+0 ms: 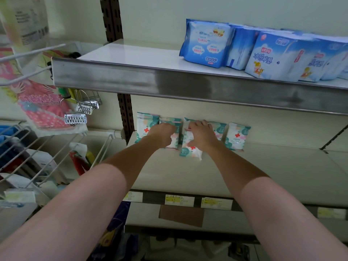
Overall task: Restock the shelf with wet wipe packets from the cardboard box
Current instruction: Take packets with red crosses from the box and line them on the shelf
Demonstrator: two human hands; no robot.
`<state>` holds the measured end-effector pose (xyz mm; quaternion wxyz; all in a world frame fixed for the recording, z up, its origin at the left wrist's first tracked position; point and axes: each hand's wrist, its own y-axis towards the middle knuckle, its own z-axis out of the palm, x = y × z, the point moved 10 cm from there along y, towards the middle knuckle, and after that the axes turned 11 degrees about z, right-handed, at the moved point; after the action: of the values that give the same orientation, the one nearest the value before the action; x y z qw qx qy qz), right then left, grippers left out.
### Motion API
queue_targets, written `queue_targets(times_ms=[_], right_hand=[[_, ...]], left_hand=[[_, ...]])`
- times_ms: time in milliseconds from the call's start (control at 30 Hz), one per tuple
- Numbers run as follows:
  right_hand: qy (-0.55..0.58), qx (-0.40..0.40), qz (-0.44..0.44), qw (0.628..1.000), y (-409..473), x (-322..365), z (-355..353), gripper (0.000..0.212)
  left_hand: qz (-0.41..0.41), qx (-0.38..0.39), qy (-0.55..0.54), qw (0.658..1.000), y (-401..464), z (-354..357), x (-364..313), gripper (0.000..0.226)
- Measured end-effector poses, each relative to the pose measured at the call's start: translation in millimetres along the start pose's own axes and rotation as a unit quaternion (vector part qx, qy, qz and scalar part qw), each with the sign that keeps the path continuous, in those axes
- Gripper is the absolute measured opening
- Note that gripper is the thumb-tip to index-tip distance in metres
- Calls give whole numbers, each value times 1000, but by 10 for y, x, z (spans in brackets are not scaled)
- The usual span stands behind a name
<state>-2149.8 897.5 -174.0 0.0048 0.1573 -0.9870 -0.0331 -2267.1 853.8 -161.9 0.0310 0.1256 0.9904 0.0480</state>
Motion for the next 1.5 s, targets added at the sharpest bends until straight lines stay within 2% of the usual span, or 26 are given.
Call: queue_targets(times_ms=[300, 600, 867, 1100, 1300, 1500], right_hand=[[-60, -66, 6, 996, 124, 103, -154, 63], [-33, -95, 15, 995, 107, 88, -194, 54], [28, -105, 37, 993, -163, 28, -172, 50], [75, -69, 35, 994, -498, 82, 33, 35], [98, -31, 1, 995, -879, 198, 152, 37], [118, 4, -77, 990, -1321, 482, 146, 31]], left_hand=[[-6, 4, 14, 1000, -6, -29, 80, 28], [-4, 22, 7, 1000, 9, -29, 91, 28], [18, 35, 43, 998, -39, -36, -17, 25], [17, 47, 67, 997, -207, 56, -102, 29], [-1, 59, 41, 997, -559, 197, -293, 23], [-91, 40, 15, 995, -1230, 141, -337, 24]])
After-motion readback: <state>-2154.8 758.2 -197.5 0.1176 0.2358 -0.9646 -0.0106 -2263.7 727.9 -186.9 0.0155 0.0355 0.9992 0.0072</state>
